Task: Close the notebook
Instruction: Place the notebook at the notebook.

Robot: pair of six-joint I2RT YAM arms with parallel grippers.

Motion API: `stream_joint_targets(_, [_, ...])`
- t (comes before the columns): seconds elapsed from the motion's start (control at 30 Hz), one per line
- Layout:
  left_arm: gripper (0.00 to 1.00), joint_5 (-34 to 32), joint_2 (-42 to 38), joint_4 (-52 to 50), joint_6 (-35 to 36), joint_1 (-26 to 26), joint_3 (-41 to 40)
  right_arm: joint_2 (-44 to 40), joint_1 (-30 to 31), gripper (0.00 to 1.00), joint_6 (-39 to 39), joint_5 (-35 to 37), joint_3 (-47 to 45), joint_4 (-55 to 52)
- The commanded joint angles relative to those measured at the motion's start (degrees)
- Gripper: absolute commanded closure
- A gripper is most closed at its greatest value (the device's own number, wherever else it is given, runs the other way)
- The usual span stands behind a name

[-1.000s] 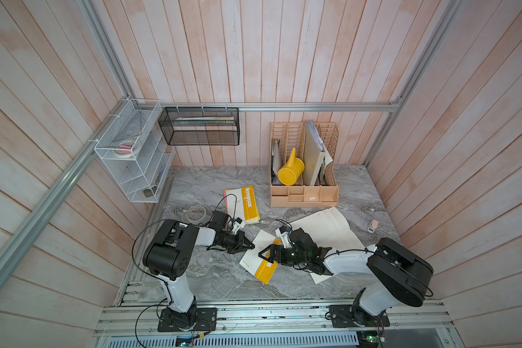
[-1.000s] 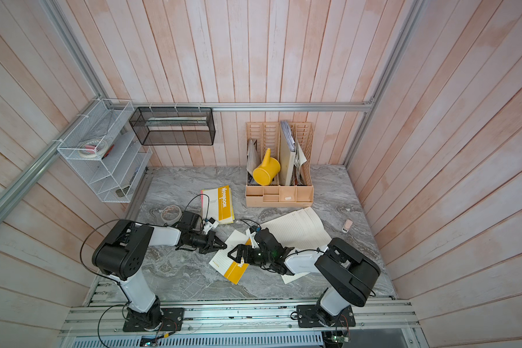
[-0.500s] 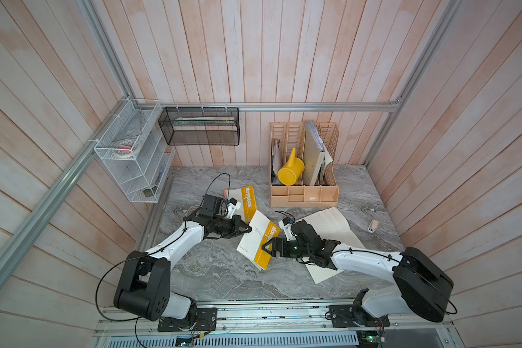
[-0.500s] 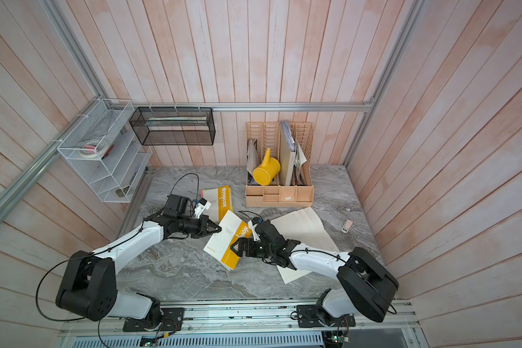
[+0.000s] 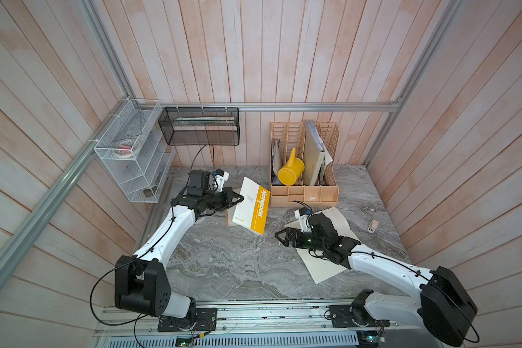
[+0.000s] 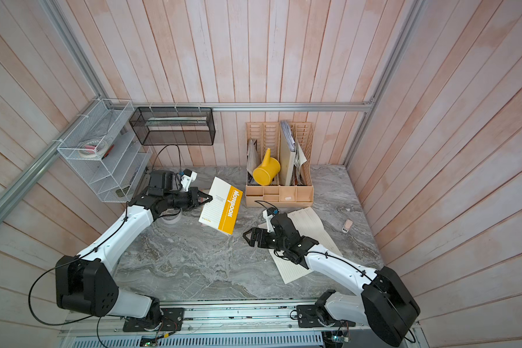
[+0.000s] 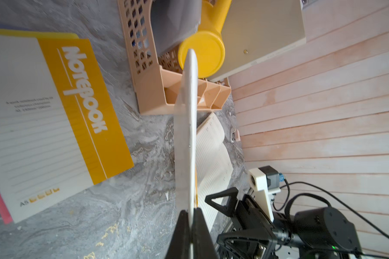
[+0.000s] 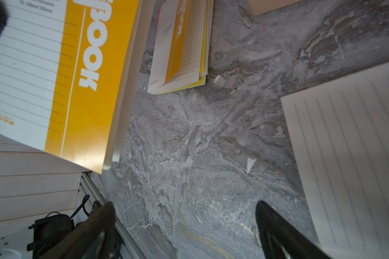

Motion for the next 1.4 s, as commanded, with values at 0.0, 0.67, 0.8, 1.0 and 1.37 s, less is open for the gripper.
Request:
stream_joint_targets(0.0, [1.00, -3.0, 3.7, 6.4, -2.9, 1.7, 1.2, -0.7, -0.7, 0.02, -0.9, 0.1, -1.7, -1.5])
stream_joint_targets(0.67, [1.00, -1.4, 21.9, 21.8, -10.2, 6.0, 7.1, 0.2, -4.0, 0.02, -2.0, -2.0, -0.6, -3.8])
stream_joint_targets(0.8, [1.00, -1.0, 23.3, 24.7, -11.3, 6.3, 4.6, 0.9, -4.3, 0.02, -1.9, -2.5, -0.8, -3.5])
stream_joint_targets(1.0, [1.00, -1.7, 24.7, 28.2, -12.4, 6.6, 0.5, 1.8, -4.4, 0.02, -2.1, -2.9, -0.2, -3.7])
stream_joint_targets(1.37, [1.00, -4.0, 27.8, 32.2, -13.2, 7.0, -3.9, 2.7, -4.3, 0.02, -2.0, -3.4, -0.2, -3.4])
